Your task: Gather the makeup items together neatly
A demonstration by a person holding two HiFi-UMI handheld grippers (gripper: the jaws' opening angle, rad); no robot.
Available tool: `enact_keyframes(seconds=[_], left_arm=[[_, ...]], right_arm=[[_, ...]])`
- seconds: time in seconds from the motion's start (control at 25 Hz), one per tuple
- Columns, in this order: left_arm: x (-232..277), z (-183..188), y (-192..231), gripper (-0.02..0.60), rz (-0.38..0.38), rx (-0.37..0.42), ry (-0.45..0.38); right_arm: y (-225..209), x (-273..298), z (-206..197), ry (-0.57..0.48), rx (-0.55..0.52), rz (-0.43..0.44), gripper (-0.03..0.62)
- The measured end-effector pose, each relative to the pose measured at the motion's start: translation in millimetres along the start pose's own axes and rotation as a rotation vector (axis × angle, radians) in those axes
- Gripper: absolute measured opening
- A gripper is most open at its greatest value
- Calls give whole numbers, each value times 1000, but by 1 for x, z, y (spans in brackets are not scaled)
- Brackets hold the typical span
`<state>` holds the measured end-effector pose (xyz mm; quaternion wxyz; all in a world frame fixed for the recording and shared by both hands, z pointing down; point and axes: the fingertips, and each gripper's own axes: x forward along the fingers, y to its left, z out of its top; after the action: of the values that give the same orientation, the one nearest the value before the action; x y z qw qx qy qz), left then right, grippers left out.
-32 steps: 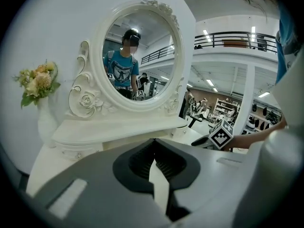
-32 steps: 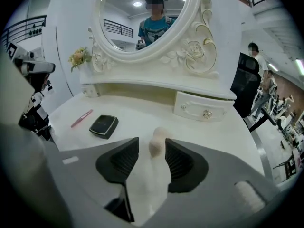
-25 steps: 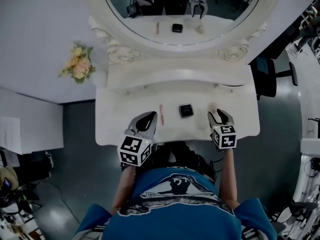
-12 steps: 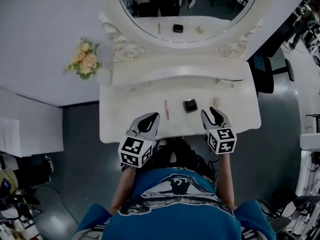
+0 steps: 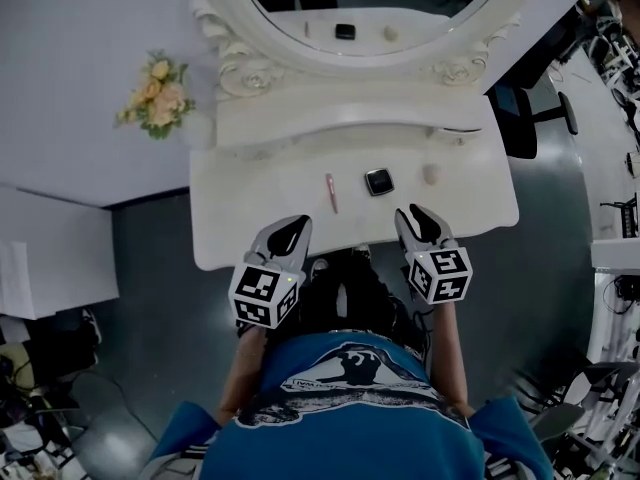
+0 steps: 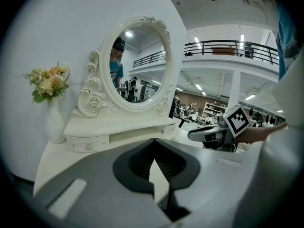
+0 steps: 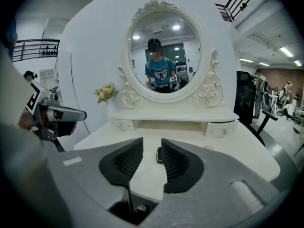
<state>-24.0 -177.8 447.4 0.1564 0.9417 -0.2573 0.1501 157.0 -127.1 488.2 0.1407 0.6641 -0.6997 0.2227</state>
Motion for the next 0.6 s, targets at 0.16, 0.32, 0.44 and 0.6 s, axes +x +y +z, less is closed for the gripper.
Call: enact_keyframes(seconds=[0.16,0.32,0.44,0.6], left_arm=[[-1,-7,-4,18,-25,-5,2],[3,-12,-11,18,-59,7,18],[7,-13,-20,18,-81,22,22],[12,-10,-30,18,-76,21,7]], right_arm=[[10,-3,-4,8,-4,2,115],[18,-6,-8,26,-7,17,115],[23,-11,-12,36,-11,32,115],[25,-13,-13,25,6,61,113]])
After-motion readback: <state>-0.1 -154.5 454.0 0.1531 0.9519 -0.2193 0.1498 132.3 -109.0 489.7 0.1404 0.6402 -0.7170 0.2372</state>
